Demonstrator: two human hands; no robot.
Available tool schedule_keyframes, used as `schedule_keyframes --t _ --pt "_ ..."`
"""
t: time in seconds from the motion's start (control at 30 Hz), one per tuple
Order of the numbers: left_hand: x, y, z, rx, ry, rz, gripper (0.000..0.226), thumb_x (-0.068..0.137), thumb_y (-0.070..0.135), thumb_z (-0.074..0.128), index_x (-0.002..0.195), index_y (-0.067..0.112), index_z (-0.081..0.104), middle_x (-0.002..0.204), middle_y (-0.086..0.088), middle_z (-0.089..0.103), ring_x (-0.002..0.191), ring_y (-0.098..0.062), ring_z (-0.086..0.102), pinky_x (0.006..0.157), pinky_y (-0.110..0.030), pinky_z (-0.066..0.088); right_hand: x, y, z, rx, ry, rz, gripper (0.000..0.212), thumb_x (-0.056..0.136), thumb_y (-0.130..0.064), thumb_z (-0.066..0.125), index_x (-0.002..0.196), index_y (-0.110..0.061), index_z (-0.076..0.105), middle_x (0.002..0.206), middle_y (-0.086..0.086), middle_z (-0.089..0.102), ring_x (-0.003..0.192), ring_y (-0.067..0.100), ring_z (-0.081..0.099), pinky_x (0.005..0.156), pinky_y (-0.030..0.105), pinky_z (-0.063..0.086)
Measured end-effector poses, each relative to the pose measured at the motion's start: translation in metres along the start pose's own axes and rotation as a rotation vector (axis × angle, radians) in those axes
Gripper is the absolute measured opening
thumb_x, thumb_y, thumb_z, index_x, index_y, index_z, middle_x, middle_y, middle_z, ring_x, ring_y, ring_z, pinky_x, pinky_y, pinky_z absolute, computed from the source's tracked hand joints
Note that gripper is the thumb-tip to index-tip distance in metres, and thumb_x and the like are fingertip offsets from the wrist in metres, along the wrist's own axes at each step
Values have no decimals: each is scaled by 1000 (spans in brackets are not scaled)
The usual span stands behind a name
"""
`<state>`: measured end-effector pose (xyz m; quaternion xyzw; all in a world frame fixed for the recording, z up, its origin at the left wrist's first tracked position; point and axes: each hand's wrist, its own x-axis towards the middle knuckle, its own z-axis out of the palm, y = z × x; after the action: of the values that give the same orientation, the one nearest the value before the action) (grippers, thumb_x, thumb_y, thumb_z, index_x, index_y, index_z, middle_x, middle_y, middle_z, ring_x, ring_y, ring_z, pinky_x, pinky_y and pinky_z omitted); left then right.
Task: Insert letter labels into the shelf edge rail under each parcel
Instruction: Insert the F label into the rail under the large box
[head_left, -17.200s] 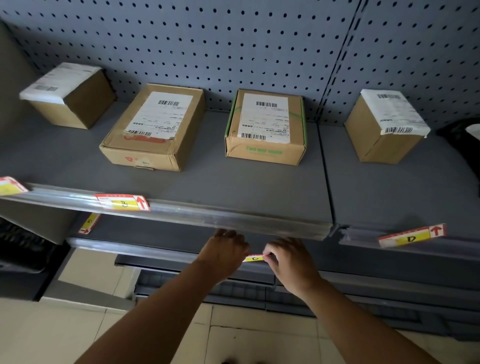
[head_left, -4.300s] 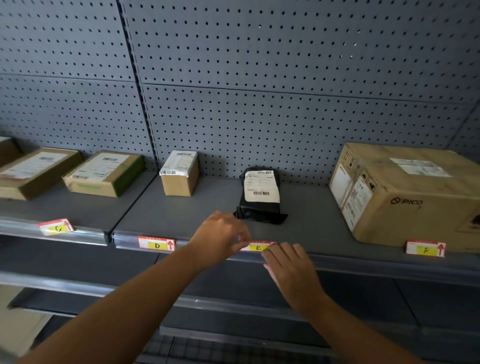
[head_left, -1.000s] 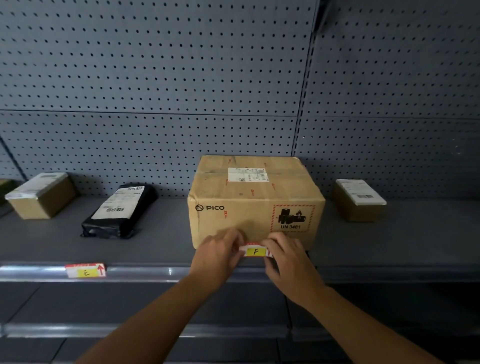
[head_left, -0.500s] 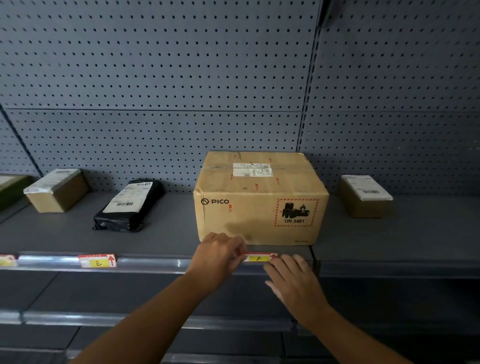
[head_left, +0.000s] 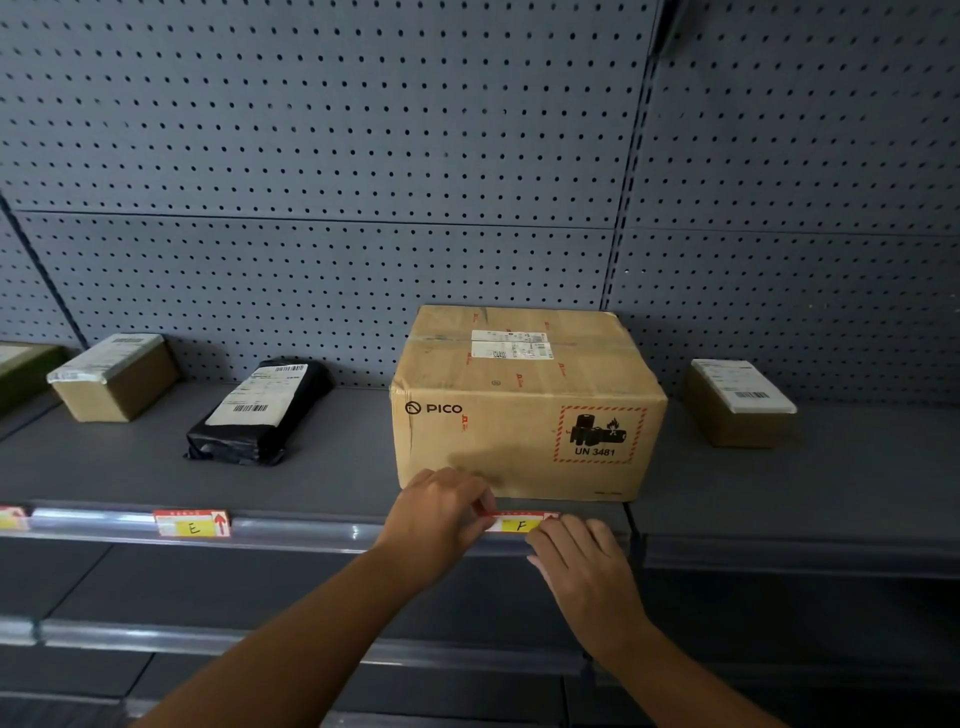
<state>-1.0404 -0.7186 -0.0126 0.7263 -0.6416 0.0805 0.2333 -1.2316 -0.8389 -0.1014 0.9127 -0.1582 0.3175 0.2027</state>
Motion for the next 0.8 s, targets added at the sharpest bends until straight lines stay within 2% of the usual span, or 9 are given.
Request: schedule_keyframes --t 0.27,0.53,0.63,0.8 --pt "-2 2 3 4 -31 52 10 82 30 76 81 29 66 80 14 66 76 -8 54 73 -27 41 -7 -9 2 24 -13 55 31 83 -22 82 107 -14 63 96 5 62 87 23 57 77 35 45" --pt "-6 6 7 196 -24 161 12 80 27 75 79 26 63 74 8 65 70 -15 55 70 -33 49 -2 -16 -12 33 16 105 21 88 -26 71 103 -13 66 96 5 61 85 24 57 76 38 46" --pt "-7 7 7 235 -5 168 11 80 26 74 79 26 62 74 6 65 70 -17 55 69 -32 48 7 -12 -28 109 42 142 30 89 -26 67 115 -11 67 108 5 64 95 25 59 81 39 47" --pt "-12 8 10 255 -5 150 4 84 27 69 82 26 65 78 6 66 73 -17 56 72 -33 48 4 -3 -32 145 -47 118 40 90 -25 61 128 -11 62 117 4 61 104 25 58 88 40 46"
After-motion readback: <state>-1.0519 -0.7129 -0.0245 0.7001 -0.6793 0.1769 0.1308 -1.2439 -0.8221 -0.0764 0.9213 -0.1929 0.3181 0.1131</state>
